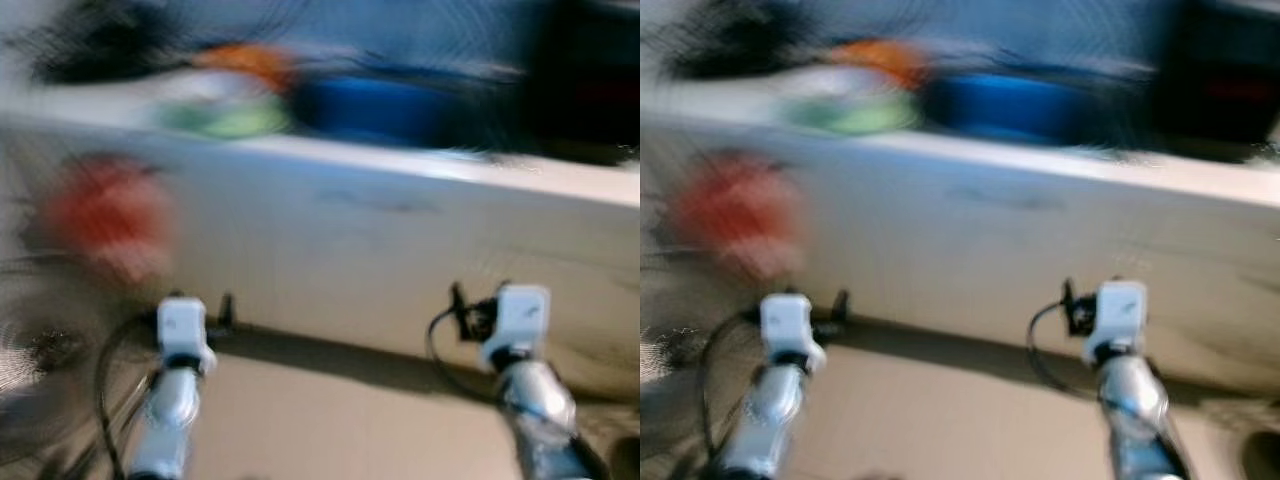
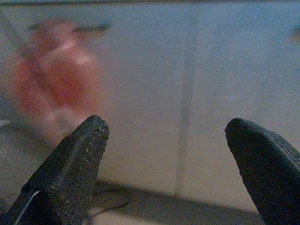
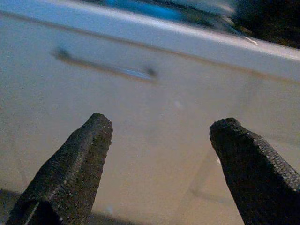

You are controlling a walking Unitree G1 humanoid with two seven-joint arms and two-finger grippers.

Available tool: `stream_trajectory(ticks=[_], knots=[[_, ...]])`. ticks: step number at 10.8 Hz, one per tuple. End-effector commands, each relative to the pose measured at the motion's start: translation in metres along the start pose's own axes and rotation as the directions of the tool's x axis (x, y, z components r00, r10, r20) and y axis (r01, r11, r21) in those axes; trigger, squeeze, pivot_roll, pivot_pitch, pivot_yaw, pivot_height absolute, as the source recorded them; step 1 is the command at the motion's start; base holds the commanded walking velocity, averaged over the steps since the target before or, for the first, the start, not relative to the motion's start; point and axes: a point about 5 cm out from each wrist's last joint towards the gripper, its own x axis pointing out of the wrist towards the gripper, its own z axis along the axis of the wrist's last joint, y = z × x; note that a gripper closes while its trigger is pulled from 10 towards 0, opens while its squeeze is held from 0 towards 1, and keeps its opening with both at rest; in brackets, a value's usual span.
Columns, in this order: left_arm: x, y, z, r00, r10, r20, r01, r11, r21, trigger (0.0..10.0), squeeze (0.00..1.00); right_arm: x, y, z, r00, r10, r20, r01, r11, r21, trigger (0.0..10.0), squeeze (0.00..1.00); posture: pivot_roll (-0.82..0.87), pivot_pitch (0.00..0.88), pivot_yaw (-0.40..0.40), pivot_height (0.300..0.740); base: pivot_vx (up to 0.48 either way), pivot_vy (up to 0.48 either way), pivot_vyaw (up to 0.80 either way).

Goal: Kitchen organization

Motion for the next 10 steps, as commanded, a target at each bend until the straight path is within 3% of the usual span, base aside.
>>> stream_trajectory(ticks=[1,6,10], knots=[[0.009,0.001,0.015,0.999,0.001,0.043,-0.002,1.000,0.021,10.0,0.00,0.001,0.004,0.001,1.000,0.009,0.007,-0.009,1.000,0.014,10.0,0.00,-0.06,0.000,0.004,0.740,0.244,0.000,0.49],[0.016,-0.018,0.044,0.990,-0.084,0.109,0.086,0.996,-0.008,10.0,0.00,0.007,-0.002,0.009,0.999,-0.032,0.029,0.031,0.999,0.030,10.0,0.00,-0.09,0.000,0.026,0.740,0.000,0.000,0.00],[0.024,-0.031,0.055,0.981,-0.155,0.119,0.158,0.987,-0.015,10.0,0.00,0.009,-0.003,0.013,0.999,-0.037,0.039,0.036,0.999,0.036,10.0,0.00,-0.10,0.000,0.027,0.740,0.000,0.000,-0.80]])
